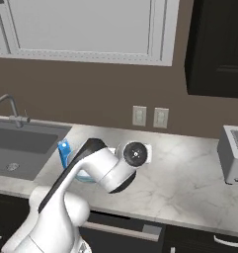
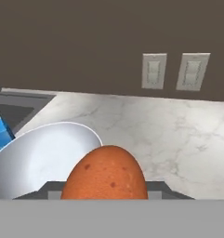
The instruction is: Gather the eggs and milk located in the vicinity of the sink area and place them right next to the bowl.
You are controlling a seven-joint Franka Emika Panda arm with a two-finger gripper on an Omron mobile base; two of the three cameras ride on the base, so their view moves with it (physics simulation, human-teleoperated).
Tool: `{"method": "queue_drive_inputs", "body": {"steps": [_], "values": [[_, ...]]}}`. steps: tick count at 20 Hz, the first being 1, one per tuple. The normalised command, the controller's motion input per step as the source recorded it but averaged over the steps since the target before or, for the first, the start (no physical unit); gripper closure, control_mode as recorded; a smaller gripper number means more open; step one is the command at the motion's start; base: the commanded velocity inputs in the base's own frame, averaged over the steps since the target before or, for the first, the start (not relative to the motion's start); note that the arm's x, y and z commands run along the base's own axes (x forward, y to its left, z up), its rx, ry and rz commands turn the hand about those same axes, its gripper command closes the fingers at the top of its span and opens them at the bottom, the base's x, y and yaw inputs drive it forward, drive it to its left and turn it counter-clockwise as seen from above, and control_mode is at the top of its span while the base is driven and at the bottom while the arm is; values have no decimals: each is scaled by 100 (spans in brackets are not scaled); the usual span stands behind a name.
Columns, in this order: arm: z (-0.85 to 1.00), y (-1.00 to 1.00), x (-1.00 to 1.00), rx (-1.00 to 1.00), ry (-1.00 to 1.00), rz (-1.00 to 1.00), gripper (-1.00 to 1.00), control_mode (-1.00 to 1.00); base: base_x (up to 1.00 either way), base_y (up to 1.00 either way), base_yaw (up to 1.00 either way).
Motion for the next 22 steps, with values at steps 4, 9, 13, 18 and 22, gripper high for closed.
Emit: {"method": "queue_drive_inputs", "body": {"steps": [4, 9, 13, 18, 22], "values": [[0, -35, 31, -17, 0, 33, 100, -100, 0, 0, 0], [-21, -23, 24, -30, -2, 30, 100, -100, 0, 0, 0], [-41, -12, 26, -36, -3, 25, 100, -100, 0, 0, 0], [-52, -17, 8, -22, -5, 20, 100, -100, 0, 0, 0], [-26, -5, -1, 0, -3, 18, 100, -100, 0, 0, 0]]}}
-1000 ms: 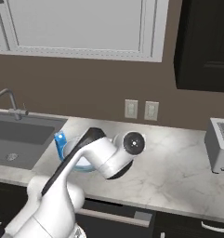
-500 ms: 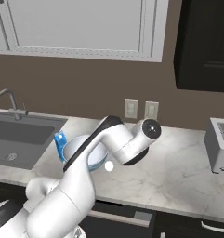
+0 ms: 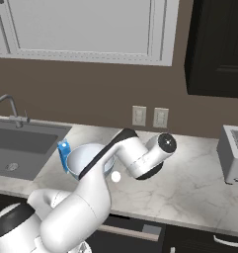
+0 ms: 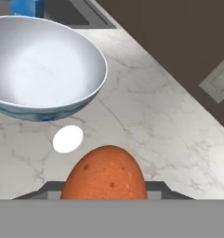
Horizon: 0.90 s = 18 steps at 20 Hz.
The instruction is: Gather the eggs and milk located in the vicinity of the sink area and place them right next to the bowl.
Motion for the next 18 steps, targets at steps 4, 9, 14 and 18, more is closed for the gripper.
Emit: {"method": "queue_drive_inputs", "body": {"steps": [4, 9, 14, 18], "values": [[-25, 9, 0, 0, -4, 22, 100, -100, 0, 0, 0], [-15, 14, 0, 0, 1, 21, 100, -100, 0, 0, 0], [-5, 8, 9, 0, 0, 8, 100, -100, 0, 0, 0], [-9, 12, 9, 0, 0, 0, 100, -100, 0, 0, 0]]}}
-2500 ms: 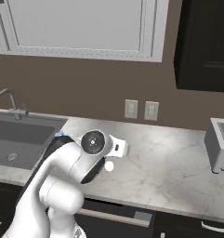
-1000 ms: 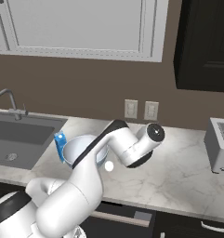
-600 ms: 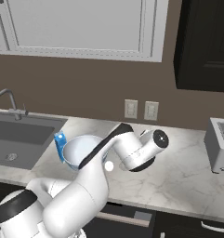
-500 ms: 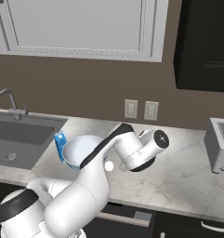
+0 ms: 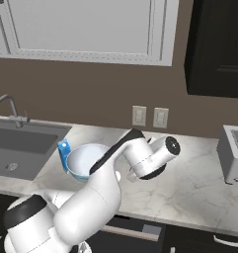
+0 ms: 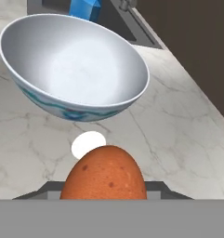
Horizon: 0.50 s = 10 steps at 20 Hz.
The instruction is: Gather the eggs and milk located in the vicinity of the sink area and place them right next to the bowl.
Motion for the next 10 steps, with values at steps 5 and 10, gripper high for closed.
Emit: {"method": "queue_drive_inputs", "body": {"steps": [5, 10], "values": [[-17, 32, 15, 0, 1, 2, 100, -100, 0, 0, 0], [-8, 12, 19, 0, 0, 4, 100, -100, 0, 0, 0]]}}
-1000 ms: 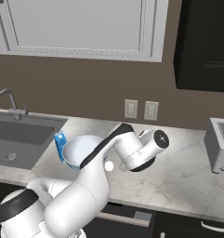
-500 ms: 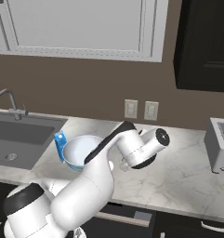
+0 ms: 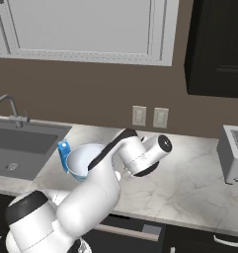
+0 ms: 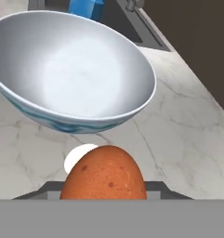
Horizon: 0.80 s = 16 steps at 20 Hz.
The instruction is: Gather the eggs and milk located in the vicinity of the sink area and place them right next to the bowl.
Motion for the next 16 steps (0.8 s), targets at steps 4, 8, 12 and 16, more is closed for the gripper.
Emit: {"method": "queue_drive_inputs", "body": {"steps": [4, 8, 12, 16], "values": [[-14, 9, 34, 0, 2, 14, 100, -100, 0, 0, 0], [-17, 3, 26, 0, 4, 18, 100, -100, 0, 0, 0], [-16, 0, 19, 0, 2, 18, 100, -100, 0, 0, 0], [-14, 0, 18, 0, 1, 16, 100, -100, 0, 0, 0]]}}
